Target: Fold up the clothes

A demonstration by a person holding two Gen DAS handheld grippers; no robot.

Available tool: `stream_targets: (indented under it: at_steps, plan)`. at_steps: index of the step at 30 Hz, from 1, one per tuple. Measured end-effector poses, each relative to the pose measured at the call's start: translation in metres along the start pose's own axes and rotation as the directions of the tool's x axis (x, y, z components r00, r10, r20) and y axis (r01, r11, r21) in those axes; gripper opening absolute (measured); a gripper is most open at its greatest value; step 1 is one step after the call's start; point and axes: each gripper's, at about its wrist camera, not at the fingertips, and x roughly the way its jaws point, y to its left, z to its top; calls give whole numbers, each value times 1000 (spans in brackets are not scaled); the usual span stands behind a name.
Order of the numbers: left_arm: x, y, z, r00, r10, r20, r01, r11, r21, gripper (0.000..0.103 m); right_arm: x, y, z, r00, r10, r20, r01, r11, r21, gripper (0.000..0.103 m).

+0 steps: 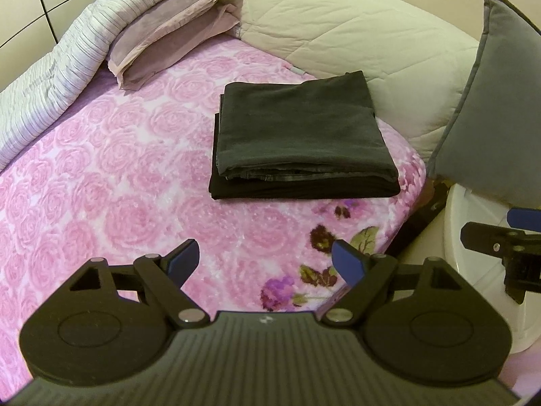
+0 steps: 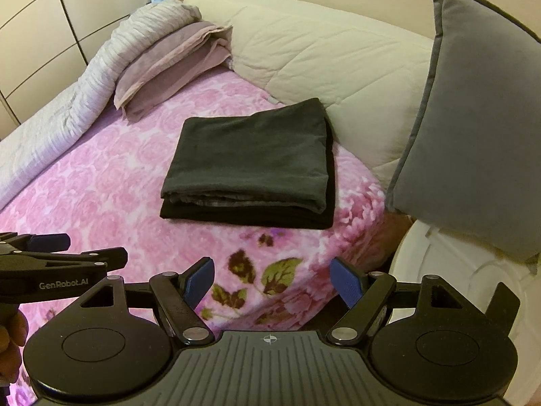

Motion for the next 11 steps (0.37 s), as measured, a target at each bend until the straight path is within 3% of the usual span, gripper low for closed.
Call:
stream_targets:
  at_steps: [11]
  plan:
    - [-2,-1,-1,1000,20,19,-20,1000,-8,85,1,3,1,1000,23,2,-23,1000,-20,79]
